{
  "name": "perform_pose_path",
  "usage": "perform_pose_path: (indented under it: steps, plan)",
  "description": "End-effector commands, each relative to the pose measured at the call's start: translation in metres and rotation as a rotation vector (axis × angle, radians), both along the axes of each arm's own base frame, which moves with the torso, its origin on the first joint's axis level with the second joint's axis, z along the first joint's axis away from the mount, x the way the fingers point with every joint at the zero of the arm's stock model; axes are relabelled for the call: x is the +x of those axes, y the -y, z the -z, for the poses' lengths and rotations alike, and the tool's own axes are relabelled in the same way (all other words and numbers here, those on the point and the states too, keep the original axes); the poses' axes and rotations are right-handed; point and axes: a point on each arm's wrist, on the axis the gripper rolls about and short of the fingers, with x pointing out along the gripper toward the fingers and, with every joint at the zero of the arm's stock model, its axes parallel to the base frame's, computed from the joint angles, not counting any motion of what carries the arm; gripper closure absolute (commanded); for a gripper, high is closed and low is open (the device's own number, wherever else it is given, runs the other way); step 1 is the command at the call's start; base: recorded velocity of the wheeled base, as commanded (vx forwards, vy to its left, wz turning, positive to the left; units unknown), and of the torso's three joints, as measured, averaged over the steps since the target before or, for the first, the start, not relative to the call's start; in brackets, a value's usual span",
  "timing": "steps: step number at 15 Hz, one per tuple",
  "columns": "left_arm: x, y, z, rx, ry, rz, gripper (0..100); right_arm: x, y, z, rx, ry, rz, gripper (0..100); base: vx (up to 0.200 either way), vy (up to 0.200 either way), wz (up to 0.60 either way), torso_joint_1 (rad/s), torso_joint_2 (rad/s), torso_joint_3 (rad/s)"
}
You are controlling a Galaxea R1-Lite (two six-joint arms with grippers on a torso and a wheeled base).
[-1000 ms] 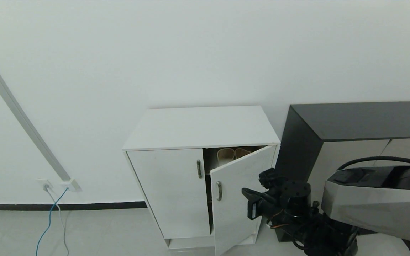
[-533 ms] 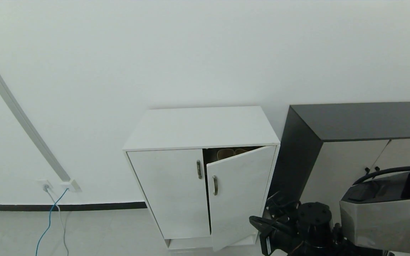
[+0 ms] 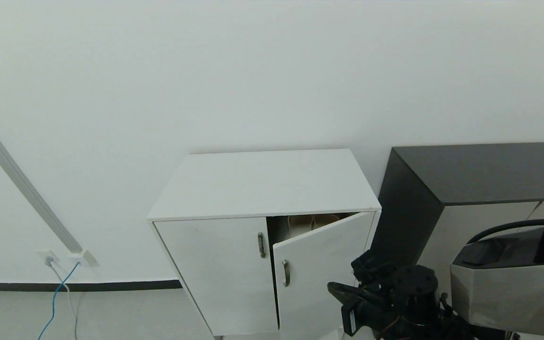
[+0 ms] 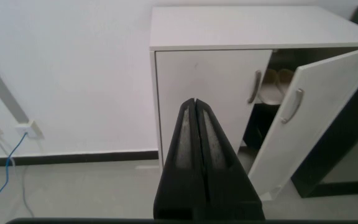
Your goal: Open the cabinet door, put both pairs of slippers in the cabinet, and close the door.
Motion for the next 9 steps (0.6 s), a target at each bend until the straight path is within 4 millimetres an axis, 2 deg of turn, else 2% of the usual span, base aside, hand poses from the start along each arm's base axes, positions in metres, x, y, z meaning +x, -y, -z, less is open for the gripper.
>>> perform_pose_path:
  steps: [1,6,9]
  plan:
    - [0.000,0.000,0.000,0.000,-0.002,-0.001,100,0.009,-0.004,0.006,0.005,0.006,0.008,100,0.000,0.000,0.00,0.000,0.00,0.000]
    - [0.000,0.000,0.000,0.000,0.000,-0.001,100,0.037,-0.015,0.022,0.030,0.033,0.038,100,0.000,0.000,0.00,0.000,0.00,0.000]
    - [0.000,0.000,0.000,0.000,0.000,-0.001,100,0.057,-0.020,0.021,0.052,0.061,0.059,100,0.000,0.000,0.00,0.000,0.00,0.000]
